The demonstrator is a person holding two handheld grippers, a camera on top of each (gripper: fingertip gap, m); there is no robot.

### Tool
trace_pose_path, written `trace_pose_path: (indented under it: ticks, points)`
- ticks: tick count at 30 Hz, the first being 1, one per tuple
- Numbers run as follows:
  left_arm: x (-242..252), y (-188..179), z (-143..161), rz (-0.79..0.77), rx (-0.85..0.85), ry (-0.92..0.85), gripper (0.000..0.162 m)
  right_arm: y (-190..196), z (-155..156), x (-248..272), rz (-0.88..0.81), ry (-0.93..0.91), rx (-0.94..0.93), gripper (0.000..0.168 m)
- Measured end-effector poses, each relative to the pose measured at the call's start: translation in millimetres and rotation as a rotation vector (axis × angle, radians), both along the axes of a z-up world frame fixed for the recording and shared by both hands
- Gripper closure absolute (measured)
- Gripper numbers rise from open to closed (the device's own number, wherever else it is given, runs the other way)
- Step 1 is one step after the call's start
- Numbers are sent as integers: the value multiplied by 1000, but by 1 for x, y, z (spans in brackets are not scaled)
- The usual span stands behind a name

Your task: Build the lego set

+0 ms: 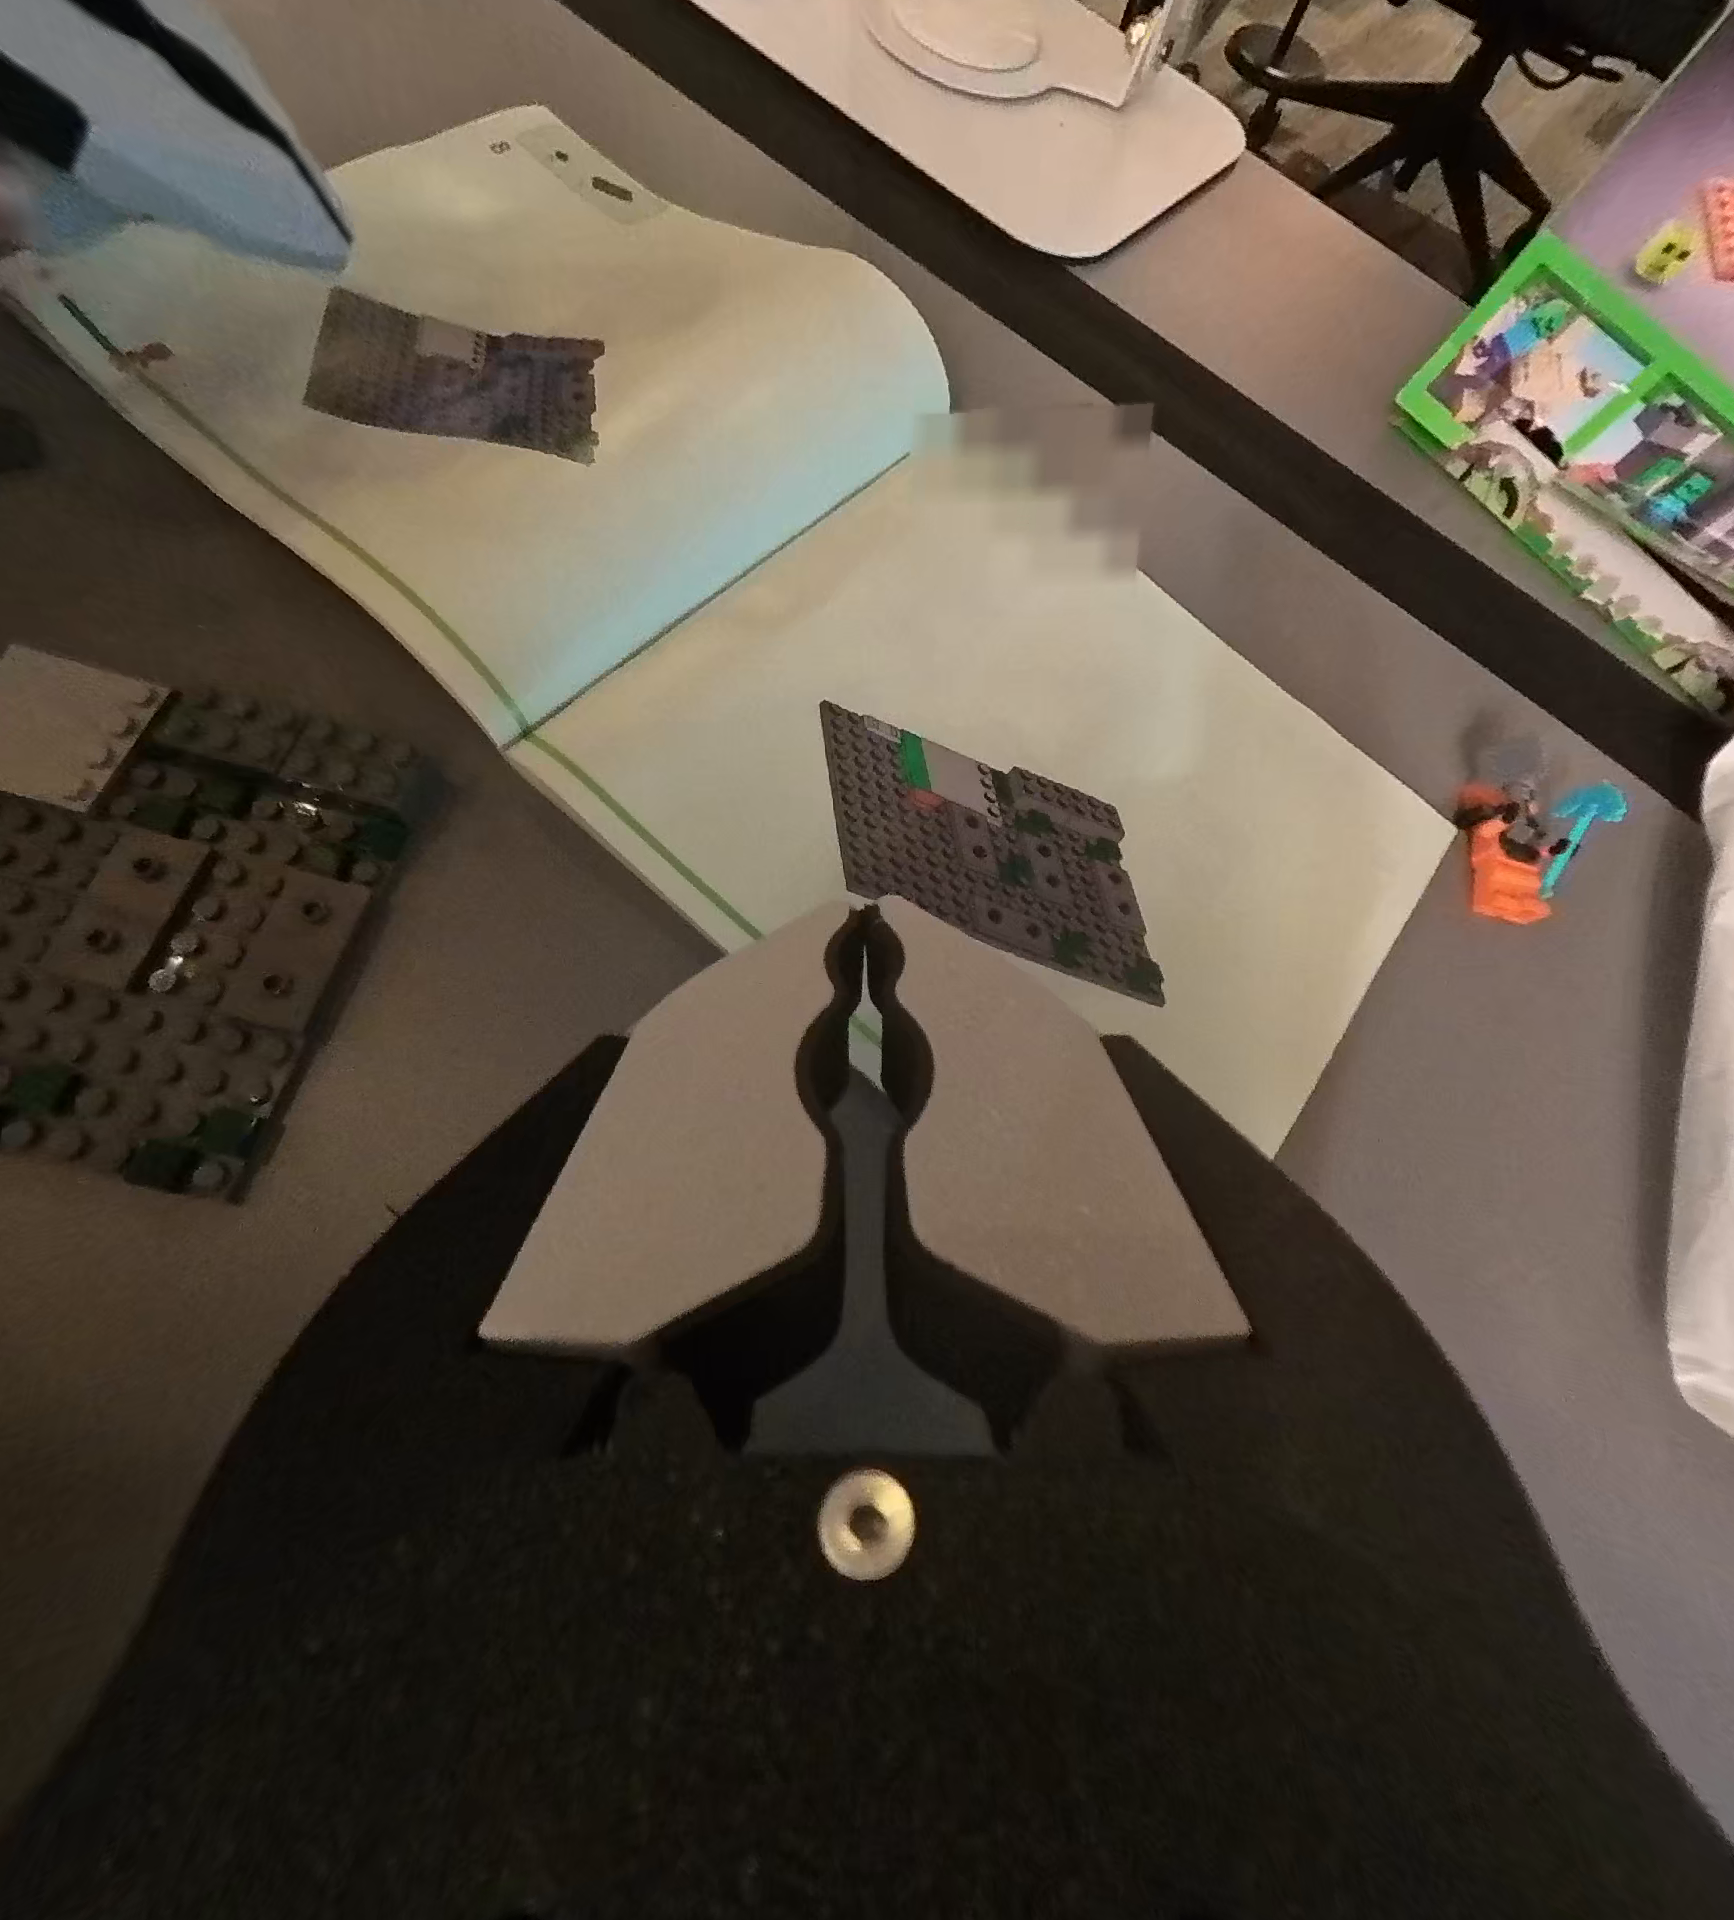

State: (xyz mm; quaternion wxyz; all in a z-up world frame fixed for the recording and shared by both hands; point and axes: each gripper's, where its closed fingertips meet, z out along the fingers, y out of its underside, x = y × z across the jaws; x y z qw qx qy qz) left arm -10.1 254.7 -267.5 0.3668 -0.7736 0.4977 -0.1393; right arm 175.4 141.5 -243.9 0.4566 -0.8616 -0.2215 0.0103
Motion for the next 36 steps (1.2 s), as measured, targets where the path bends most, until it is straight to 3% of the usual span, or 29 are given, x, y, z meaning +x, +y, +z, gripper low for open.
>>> trace_pose_path:
  ticks: [11, 22, 36]
  points:
    - [-4, 50, 2, 62, -7, -19, 162, 0, 0, 1, 1, 10, 0, 168]
    - [25, -4, -7, -168, -160, -24, 162, 0, -4, 0, 9, 14, -12, 168]
    - [26, -10, -21, -190, -166, 41, 162, 0, -4, 3, 7, 25, -12, 168]
